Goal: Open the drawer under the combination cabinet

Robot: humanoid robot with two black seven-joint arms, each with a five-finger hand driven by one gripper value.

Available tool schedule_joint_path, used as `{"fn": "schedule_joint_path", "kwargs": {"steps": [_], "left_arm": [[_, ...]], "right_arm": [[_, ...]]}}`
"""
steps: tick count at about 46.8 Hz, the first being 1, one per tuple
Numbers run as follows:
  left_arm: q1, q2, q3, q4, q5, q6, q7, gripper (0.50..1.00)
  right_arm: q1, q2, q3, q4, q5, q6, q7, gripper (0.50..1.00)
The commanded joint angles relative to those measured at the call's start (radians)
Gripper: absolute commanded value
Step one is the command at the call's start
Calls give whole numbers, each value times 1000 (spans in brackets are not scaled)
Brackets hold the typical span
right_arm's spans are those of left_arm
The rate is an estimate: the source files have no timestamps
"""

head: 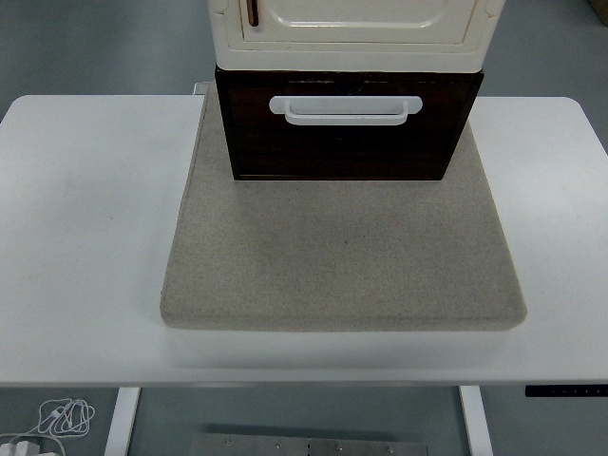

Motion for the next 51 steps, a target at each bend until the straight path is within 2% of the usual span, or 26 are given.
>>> {"fn": "schedule_joint_path", "kwargs": {"steps": [1,20,28,31,41,51], "left_arm": [[-15,9,62,-63,8,6,0,1000],[-68,93,344,-314,84,4,12,1000],[-85,106,433,-372,117,-20,103,1000],[-114,110,490,-396,117,-37,123,1000],[-180,107,679,-461,120,-42,186,1000],[-190,73,754,-459,208,-42,255,1000]], "right_arm": [[0,0,0,0,0,0,0,926],[0,0,0,0,0,0,-2,926],[0,0,0,0,0,0,0,926],[0,0,0,-1,0,0,0,926],[0,0,0,0,0,0,0,926],[0,0,0,0,0,0,0,926]]}}
